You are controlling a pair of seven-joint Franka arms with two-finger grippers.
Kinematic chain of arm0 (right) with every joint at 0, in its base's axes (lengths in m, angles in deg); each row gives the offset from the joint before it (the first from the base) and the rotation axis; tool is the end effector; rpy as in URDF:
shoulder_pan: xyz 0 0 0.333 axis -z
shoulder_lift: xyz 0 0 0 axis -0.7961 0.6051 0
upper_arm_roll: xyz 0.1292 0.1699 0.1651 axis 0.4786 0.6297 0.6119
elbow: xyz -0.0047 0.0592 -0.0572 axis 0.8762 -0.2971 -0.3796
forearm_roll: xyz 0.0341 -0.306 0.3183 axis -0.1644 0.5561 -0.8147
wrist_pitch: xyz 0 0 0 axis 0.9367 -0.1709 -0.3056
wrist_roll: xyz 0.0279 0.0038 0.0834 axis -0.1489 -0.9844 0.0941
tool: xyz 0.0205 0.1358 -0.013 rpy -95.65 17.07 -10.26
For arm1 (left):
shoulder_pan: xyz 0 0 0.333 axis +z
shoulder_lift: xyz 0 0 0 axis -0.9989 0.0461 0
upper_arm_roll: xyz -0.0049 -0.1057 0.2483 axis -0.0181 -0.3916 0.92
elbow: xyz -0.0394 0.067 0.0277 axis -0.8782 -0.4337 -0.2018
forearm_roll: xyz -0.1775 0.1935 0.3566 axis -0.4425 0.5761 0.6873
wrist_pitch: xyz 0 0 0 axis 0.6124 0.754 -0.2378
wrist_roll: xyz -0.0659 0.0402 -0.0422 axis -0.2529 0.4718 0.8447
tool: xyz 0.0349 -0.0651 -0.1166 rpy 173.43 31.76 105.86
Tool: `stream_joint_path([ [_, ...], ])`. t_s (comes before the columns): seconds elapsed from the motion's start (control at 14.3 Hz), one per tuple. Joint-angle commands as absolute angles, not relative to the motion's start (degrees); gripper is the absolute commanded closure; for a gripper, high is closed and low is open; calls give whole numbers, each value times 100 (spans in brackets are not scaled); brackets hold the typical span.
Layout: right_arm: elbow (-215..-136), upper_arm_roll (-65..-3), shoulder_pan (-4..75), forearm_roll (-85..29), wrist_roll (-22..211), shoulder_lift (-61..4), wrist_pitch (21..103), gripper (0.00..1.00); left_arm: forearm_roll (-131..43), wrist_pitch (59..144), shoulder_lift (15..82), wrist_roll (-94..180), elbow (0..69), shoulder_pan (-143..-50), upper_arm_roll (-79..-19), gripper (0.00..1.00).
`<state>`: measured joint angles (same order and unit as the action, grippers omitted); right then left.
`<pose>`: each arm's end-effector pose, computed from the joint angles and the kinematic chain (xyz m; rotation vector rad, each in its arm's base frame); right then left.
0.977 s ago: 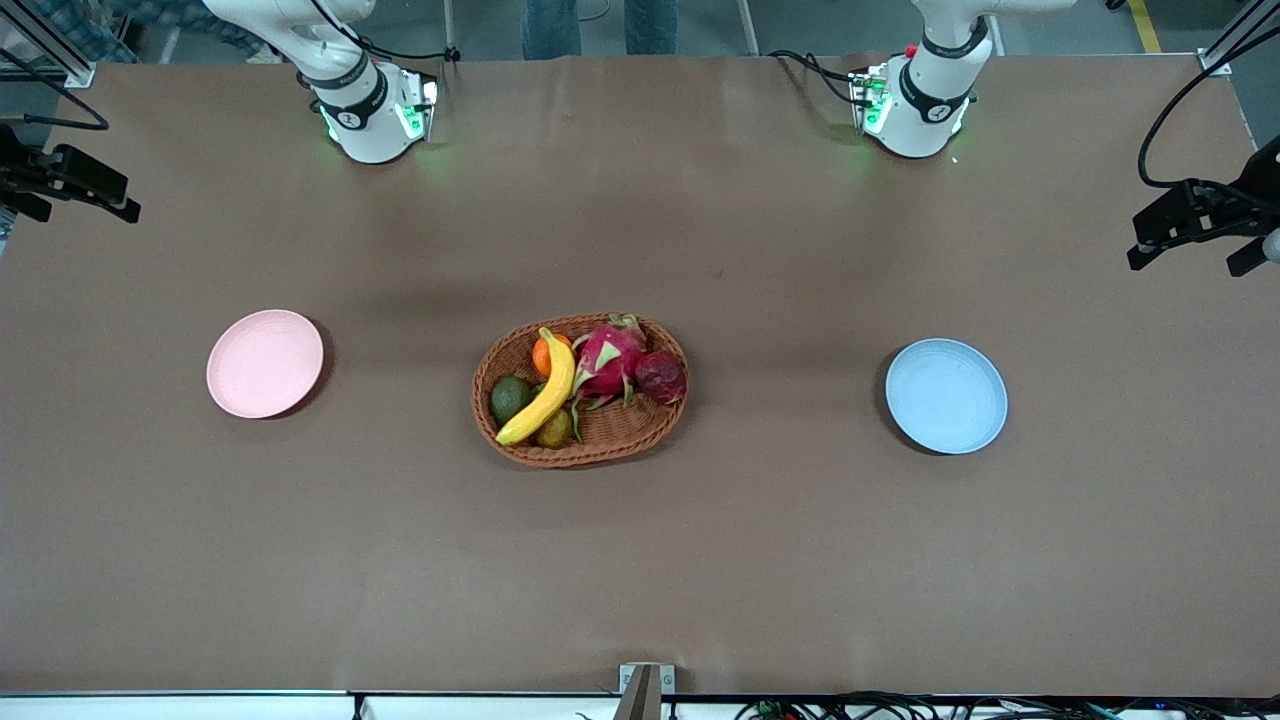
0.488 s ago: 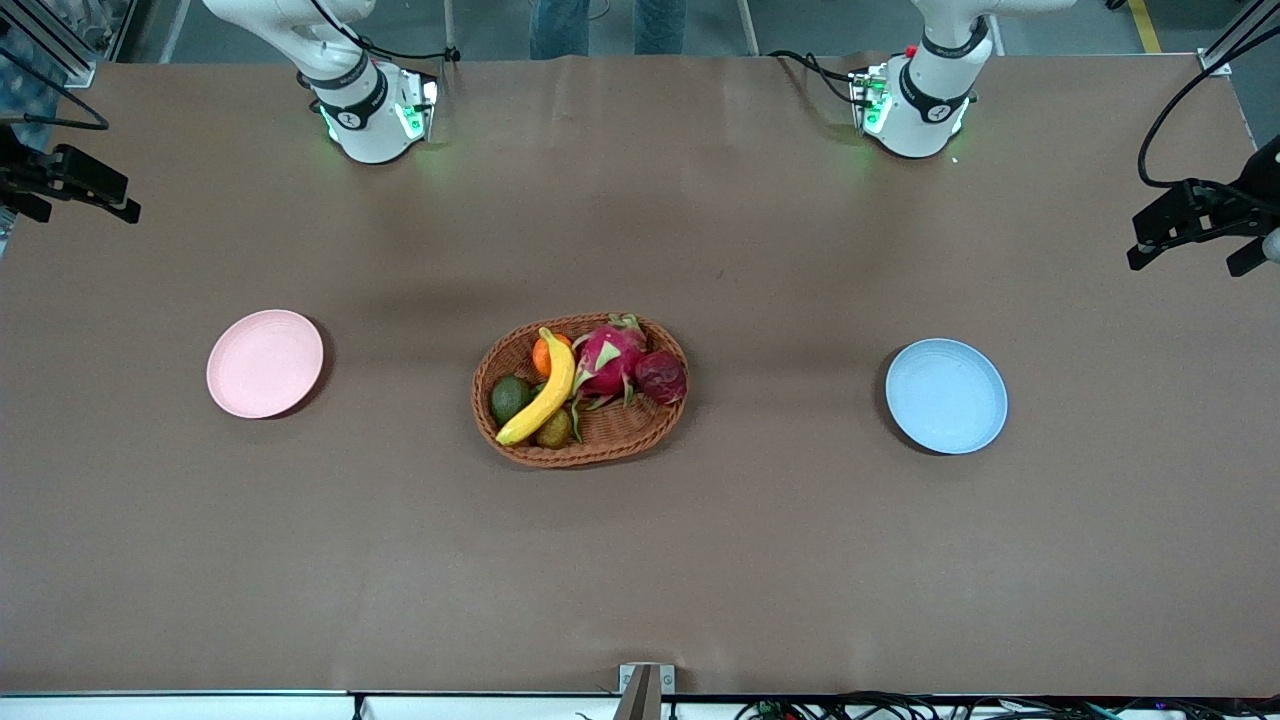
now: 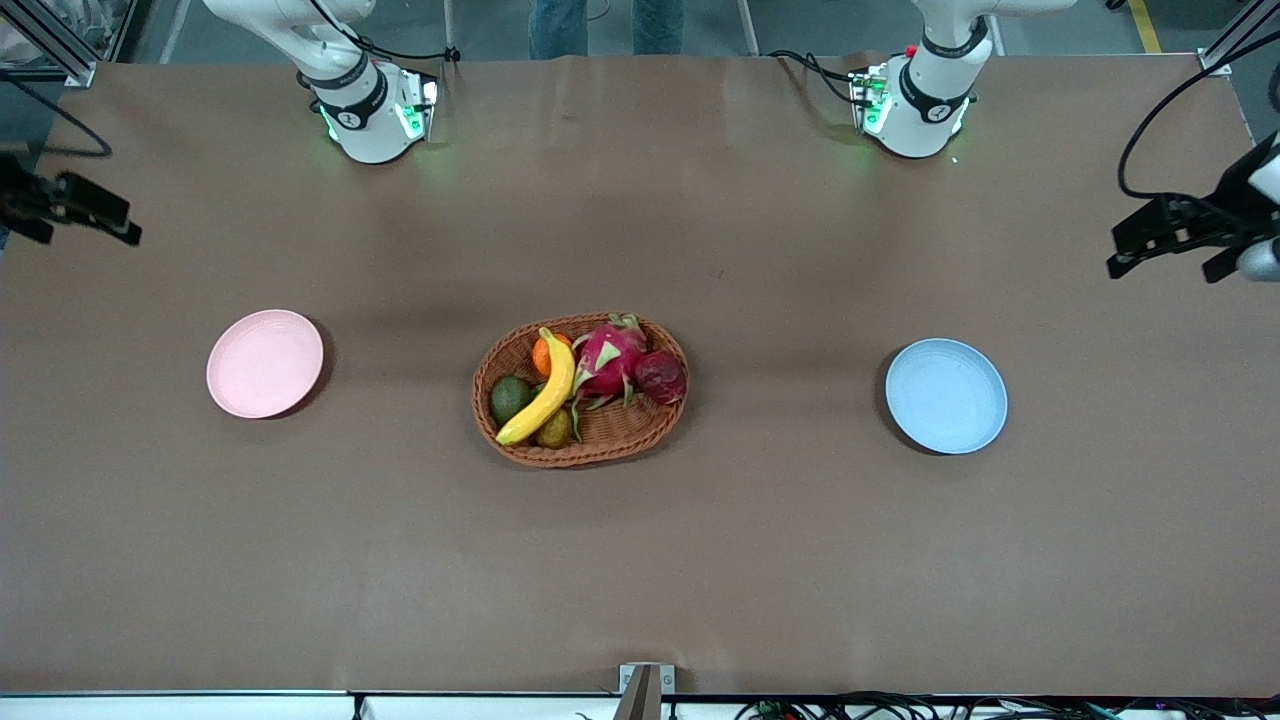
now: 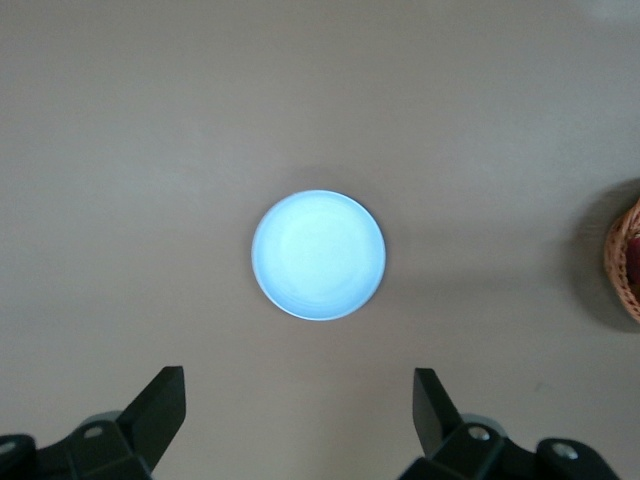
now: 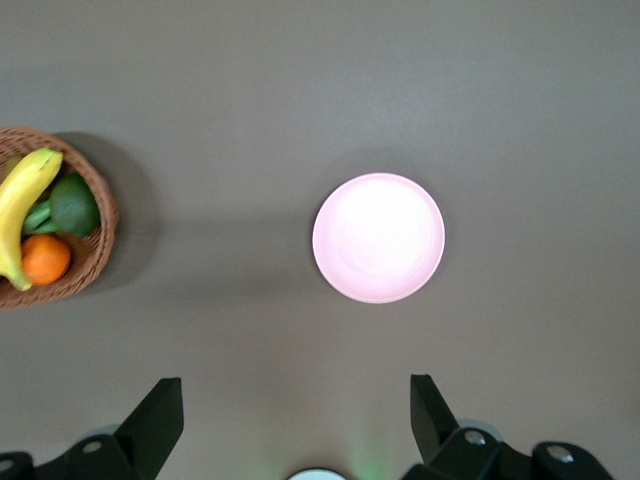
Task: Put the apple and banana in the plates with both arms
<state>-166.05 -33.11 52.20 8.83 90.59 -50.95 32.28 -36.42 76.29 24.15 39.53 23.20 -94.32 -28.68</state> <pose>0.5987 -0.0395 0.5345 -3.1313 0.0694 0.1379 0.6125 -0.0528 0.5505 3.1187 -0.0529 0.0496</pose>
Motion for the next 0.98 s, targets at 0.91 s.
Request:
stream_joint_path([
  [0.91, -16530, -3211, 2597, 583, 2822, -2566, 6168, 0, -4034, 10614, 5171, 8902, 2098, -11275, -4382, 0],
])
